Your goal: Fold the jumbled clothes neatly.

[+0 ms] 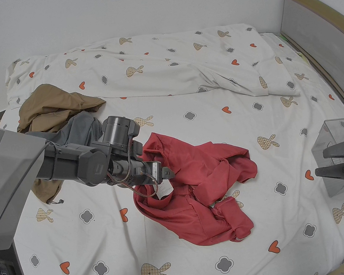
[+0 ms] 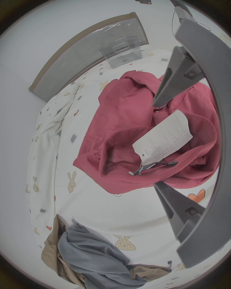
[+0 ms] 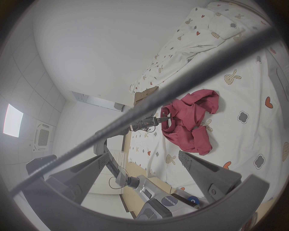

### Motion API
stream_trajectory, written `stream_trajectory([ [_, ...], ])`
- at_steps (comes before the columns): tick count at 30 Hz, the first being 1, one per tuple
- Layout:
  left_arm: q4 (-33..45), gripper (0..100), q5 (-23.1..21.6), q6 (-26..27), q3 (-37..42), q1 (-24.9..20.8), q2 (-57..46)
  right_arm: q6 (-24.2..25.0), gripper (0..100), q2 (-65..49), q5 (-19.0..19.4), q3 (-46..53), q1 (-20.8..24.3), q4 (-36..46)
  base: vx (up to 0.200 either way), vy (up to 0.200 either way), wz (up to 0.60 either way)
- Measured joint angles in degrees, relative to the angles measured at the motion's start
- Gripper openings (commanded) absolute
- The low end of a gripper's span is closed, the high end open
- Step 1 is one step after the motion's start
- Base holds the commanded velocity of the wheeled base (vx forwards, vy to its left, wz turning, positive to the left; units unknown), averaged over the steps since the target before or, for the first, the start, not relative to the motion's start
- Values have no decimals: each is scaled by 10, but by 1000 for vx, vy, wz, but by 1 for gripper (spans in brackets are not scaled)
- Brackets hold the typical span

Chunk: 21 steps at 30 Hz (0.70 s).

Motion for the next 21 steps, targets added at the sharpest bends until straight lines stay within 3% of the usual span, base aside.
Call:
stream_trajectory([
  [21,0,100,4,-4,8,-31,-9,0,100,0,0,6,2,0,0,0,0],
])
